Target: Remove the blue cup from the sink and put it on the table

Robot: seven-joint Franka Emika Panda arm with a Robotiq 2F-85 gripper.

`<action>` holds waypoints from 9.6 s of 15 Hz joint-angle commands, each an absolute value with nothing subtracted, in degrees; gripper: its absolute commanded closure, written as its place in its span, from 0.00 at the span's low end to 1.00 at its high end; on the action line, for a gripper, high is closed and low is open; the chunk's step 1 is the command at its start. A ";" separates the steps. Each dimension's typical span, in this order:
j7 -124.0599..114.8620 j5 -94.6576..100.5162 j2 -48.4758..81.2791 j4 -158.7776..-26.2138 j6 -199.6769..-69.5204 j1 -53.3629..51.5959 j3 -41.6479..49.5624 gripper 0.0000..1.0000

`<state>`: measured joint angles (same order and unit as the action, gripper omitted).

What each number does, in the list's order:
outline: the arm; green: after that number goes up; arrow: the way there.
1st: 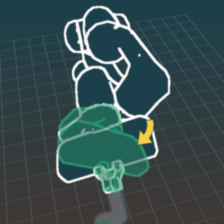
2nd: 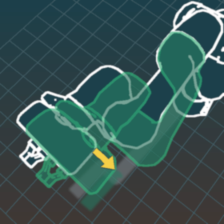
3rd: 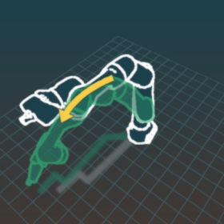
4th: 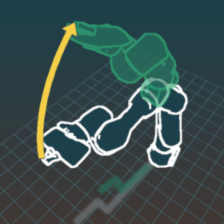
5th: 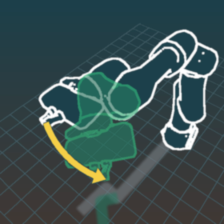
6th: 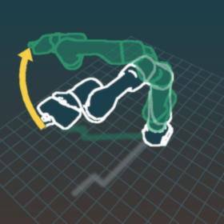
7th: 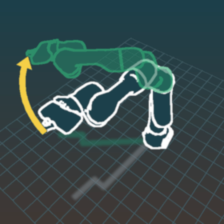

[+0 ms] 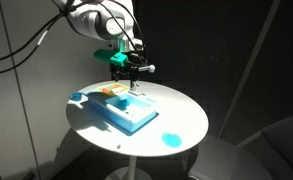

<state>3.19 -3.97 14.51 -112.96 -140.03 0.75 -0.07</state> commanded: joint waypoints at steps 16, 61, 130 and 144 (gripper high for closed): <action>-14.61 -11.70 24.11 -107.17 -144.55 -0.94 -0.53 0.00; -16.02 -11.30 41.25 -87.48 -135.59 -1.07 1.49 0.00; -15.79 -6.04 34.33 -93.56 -134.38 -5.98 1.88 0.84; -17.35 0.18 24.51 -99.93 -129.11 -8.79 1.72 0.84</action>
<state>-15.33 -1.55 28.93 -96.60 -131.50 -8.31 1.64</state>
